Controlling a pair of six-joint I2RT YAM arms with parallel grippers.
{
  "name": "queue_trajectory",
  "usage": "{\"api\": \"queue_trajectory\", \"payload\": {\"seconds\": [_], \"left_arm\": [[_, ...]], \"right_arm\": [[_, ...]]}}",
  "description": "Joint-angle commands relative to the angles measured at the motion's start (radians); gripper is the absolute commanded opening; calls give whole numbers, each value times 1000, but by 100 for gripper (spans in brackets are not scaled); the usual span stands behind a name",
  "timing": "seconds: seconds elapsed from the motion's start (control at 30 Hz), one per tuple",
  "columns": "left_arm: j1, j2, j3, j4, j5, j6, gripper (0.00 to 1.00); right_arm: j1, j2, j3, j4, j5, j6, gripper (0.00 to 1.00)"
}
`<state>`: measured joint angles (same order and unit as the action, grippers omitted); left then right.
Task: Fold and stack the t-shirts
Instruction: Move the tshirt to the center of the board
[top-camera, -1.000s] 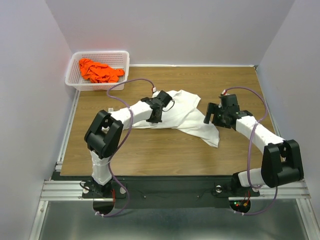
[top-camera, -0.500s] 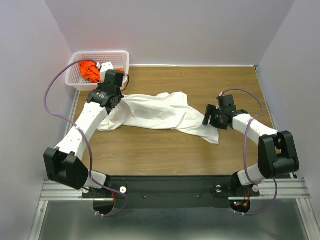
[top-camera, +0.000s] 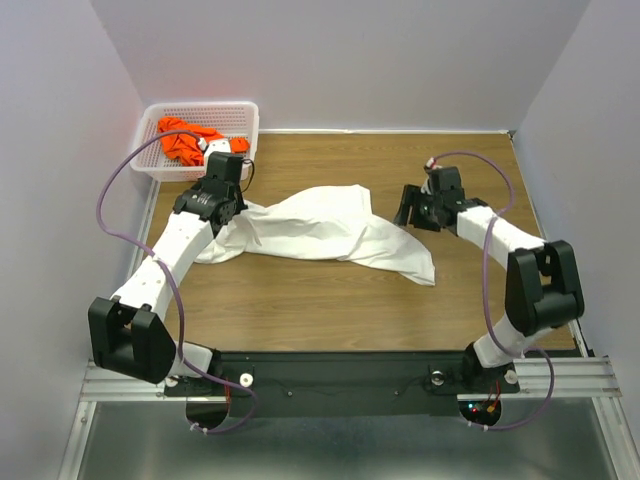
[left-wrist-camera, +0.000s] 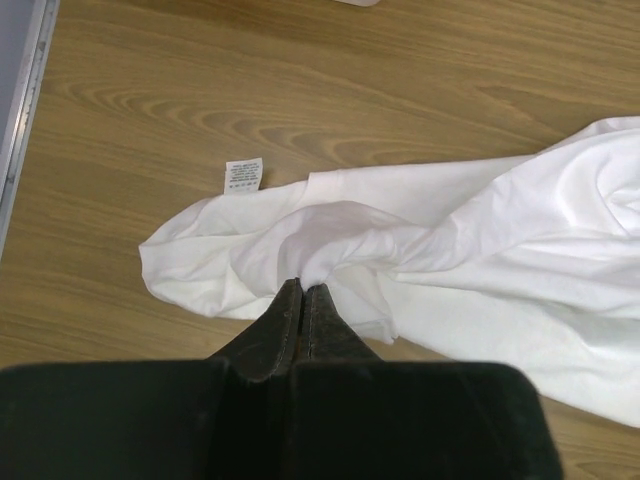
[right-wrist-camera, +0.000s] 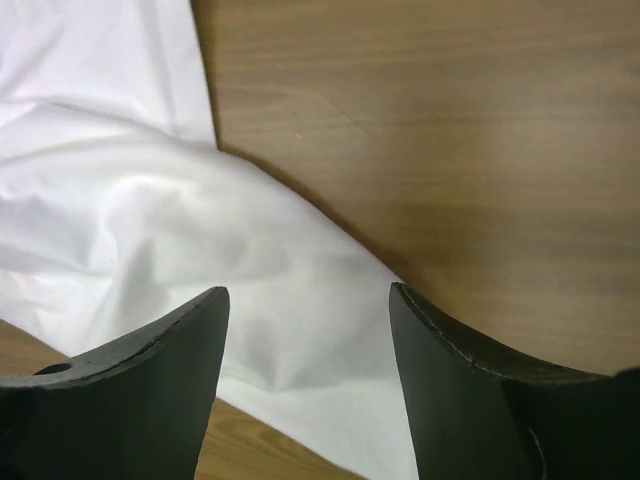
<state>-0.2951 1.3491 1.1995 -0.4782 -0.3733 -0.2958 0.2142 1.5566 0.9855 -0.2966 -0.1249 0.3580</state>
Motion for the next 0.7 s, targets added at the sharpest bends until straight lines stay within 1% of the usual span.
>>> {"api": "queue_trajectory", "payload": {"seconds": [0.0, 0.17, 0.2, 0.27, 0.37, 0.43, 0.47, 0.5, 0.57, 0.67], "left_arm": [[-1, -13, -17, 47, 17, 21, 0], [1, -19, -29, 58, 31, 15, 0], [-1, -21, -32, 62, 36, 15, 0], [-1, -22, -37, 70, 40, 15, 0], [-1, -12, -41, 101, 53, 18, 0], [-1, 10, -35, 118, 76, 12, 0], [-1, 18, -34, 121, 82, 11, 0], [-1, 27, -32, 124, 89, 6, 0], [-1, 48, -29, 138, 99, 1, 0], [-1, 68, -35, 158, 111, 6, 0]], "right_arm": [[42, 111, 142, 96, -36, -53, 71], [76, 262, 212, 99, -38, -71, 71], [85, 276, 219, 97, -41, -76, 69], [99, 296, 217, 96, -80, -85, 61], [119, 275, 167, 94, -101, -83, 53], [125, 234, 133, 85, -105, -83, 29], [126, 211, 111, 80, -105, -85, 29], [126, 168, 72, 74, -104, -85, 14], [132, 107, 32, 51, -107, -96, 1], [145, -4, -16, 2, -151, -106, 1]]}}
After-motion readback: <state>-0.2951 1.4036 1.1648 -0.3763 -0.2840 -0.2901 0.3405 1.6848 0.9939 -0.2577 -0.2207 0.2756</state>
